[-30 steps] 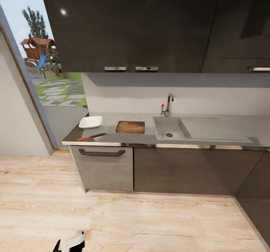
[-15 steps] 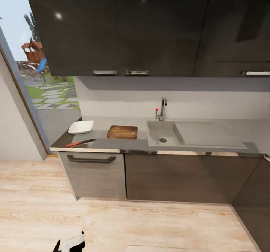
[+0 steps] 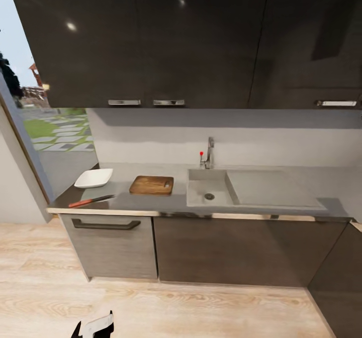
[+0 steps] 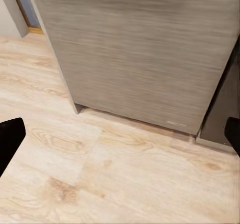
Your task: In the kitchen, take the Vidalia onion out of the sink, dice it on the chopping board with the paring knife, put the diced onion into the bowl on the countertop, then place both the paring knife and the chopping board into the sink.
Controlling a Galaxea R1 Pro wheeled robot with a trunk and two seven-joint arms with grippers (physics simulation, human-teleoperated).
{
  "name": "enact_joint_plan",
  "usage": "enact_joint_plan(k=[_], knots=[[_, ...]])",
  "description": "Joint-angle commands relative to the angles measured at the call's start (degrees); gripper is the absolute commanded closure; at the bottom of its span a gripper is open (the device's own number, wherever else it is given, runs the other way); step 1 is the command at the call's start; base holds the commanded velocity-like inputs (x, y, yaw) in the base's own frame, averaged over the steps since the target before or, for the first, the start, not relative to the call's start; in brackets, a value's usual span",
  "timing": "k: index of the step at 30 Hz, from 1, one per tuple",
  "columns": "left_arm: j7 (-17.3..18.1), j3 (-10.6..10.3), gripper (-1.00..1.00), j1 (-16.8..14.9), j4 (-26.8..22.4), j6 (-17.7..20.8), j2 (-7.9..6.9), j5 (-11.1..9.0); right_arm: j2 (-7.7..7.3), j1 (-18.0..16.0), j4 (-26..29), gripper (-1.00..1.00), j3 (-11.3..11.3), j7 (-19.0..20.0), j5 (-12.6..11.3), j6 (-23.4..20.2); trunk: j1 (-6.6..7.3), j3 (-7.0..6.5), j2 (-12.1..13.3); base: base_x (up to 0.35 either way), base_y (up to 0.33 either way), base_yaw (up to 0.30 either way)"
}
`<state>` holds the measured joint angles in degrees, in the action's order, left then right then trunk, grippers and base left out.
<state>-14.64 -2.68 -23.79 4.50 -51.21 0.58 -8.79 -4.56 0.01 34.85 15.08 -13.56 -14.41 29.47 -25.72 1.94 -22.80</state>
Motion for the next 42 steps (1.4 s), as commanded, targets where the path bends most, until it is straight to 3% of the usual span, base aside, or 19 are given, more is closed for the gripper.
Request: enact_joint_plan(k=[1, 15, 26, 32, 36, 42], knots=[[0.1, -0.3, -1.0, -0.1, 0.2, -0.3, 0.03, -0.4, -0.1, 0.0, 0.1, -1.0, 0.5, -0.5, -0.4, 0.1, -0.06, 0.03, -0.1, 0.191, -0.23, 0.0], [0.1, -0.3, -1.0, -0.1, 0.2, -0.3, 0.01, -0.4, -0.1, 0.0, 0.1, -1.0, 0.5, -0.5, -0.4, 0.1, -0.06, -1.16, -0.1, 0.115, -0.156, 0.0], [0.1, -0.3, -1.0, -0.1, 0.2, -0.3, 0.02, -0.4, -0.25, 0.0, 0.1, -1.0, 0.6, -0.4, -0.3, 0.0, -0.06, -1.29, -0.1, 0.002, -0.074, 0.0], [0.0, 1.9, -1.0, 1.9, 1.6, -2.3, -1.93, -0.6, 1.71, 0.1, 1.1, -1.0, 0.7, -0.7, 0.3, 0.9, -0.06, -1.29, -0.1, 0.0, 0.0, 0.0], [0.3, 1.9, -1.0, 3.1, 0.4, -1.7, -3.22, -0.5, 3.0, 0.1, -0.2, -1.0, 0.6, -0.6, 0.3, 1.2, -0.06, -1.29, -0.1, 0.0, 0.0, 0.0], [0.5, 1.7, -1.0, 5.1, 0.2, 0.2, -3.32, -0.4, 3.3, 0.1, -2.1, -1.0, 0.5, -0.7, 0.2, 1.5, -0.06, -1.29, -0.1, 0.0, 0.0, 0.0]])
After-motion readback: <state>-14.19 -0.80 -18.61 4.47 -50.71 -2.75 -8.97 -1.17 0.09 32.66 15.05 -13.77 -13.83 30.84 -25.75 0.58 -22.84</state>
